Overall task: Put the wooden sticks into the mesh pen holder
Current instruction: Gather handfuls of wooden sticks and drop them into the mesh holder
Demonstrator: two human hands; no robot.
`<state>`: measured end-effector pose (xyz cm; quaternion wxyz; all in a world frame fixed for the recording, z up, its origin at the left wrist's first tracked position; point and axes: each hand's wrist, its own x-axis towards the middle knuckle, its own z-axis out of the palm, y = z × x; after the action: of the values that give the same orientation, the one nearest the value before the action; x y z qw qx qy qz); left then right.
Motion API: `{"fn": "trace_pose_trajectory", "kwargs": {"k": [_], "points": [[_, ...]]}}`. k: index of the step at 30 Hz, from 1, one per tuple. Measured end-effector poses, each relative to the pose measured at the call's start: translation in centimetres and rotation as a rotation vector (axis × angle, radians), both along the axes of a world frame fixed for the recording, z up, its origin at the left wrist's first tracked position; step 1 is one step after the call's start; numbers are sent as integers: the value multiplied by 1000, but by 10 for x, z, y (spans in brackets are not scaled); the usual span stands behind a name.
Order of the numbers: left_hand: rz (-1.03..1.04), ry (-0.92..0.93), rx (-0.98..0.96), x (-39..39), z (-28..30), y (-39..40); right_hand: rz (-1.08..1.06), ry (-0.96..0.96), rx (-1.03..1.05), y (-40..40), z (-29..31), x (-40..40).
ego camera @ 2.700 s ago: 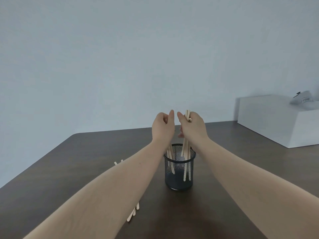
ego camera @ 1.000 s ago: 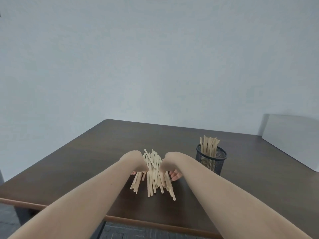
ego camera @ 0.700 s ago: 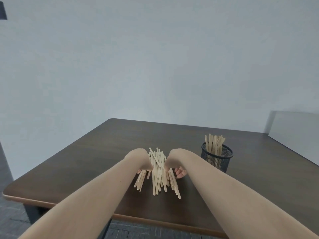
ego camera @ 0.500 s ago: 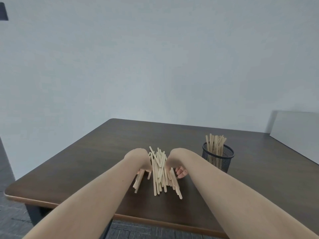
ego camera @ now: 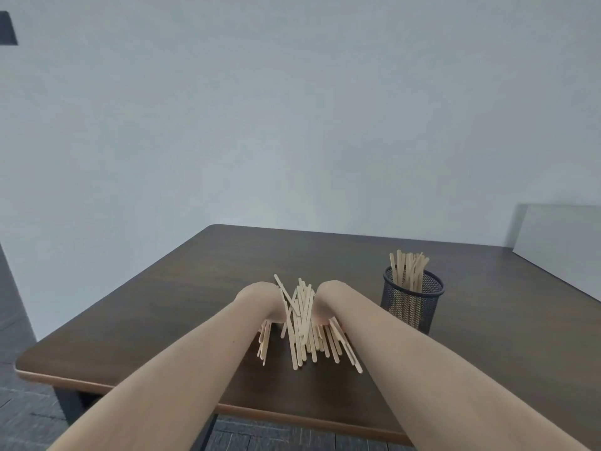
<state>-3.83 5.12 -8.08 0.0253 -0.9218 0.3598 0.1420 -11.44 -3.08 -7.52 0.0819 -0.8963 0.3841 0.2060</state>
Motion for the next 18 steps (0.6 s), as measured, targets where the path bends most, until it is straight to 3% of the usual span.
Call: {"fn": "trace_pose_trajectory", "kwargs": {"k": [7, 11, 18], "points": [[0, 62, 103, 1, 6, -4, -31, 87, 29, -2, 7, 1], [-47, -21, 104, -4, 7, -3, -31, 112, -3, -6, 3, 4], [-3, -19, 81, -6, 5, 3, -16, -71, -100, -8, -23, 15]]}}
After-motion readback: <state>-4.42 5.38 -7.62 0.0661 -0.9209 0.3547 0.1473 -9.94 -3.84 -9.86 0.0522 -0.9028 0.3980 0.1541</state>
